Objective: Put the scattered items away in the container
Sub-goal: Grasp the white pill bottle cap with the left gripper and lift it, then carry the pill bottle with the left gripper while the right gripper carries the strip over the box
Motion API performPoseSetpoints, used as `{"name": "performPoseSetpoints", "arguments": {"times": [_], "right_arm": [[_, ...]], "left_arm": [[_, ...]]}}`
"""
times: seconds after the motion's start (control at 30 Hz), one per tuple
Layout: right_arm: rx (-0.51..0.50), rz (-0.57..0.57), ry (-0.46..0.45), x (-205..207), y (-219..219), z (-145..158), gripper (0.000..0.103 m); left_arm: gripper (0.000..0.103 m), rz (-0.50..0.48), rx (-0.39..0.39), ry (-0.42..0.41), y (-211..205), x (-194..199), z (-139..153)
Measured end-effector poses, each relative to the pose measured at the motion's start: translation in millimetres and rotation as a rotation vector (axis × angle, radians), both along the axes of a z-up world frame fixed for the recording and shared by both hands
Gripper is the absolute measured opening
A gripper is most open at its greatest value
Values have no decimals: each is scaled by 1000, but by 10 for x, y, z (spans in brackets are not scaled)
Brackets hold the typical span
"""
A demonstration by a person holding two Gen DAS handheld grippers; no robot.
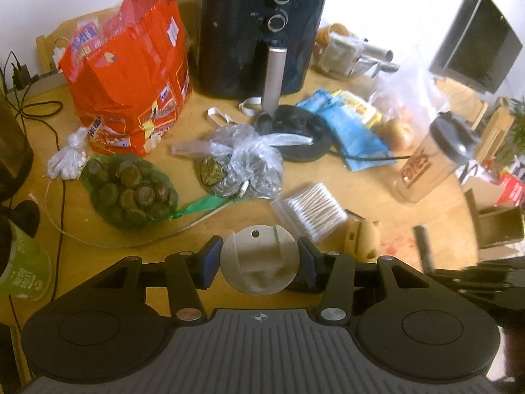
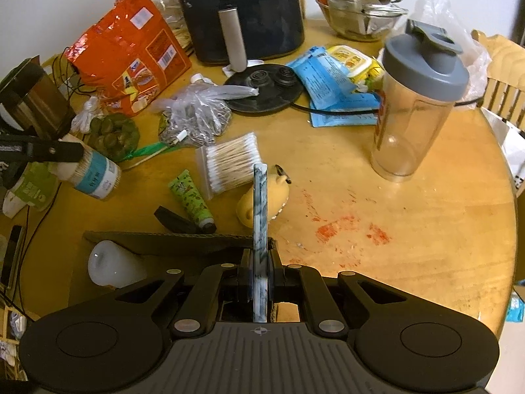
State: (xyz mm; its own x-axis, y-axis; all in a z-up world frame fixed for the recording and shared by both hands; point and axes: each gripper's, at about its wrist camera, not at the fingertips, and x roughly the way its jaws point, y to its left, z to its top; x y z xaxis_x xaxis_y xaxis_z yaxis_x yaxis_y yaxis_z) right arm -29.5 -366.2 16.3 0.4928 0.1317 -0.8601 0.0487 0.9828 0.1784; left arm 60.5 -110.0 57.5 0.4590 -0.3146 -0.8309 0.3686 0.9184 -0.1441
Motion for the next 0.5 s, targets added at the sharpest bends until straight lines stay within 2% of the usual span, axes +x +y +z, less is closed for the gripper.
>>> {"name": "performPoseSetpoints", "arguments": {"times": [0.23, 0.5], "right_arm": [[2, 57, -3, 70, 86, 20, 11], [0, 109, -6, 118, 177, 63, 11]], "left_arm": [[49, 16, -32, 9, 27, -271, 119], [49, -5, -32, 25, -62, -591, 170]]}}
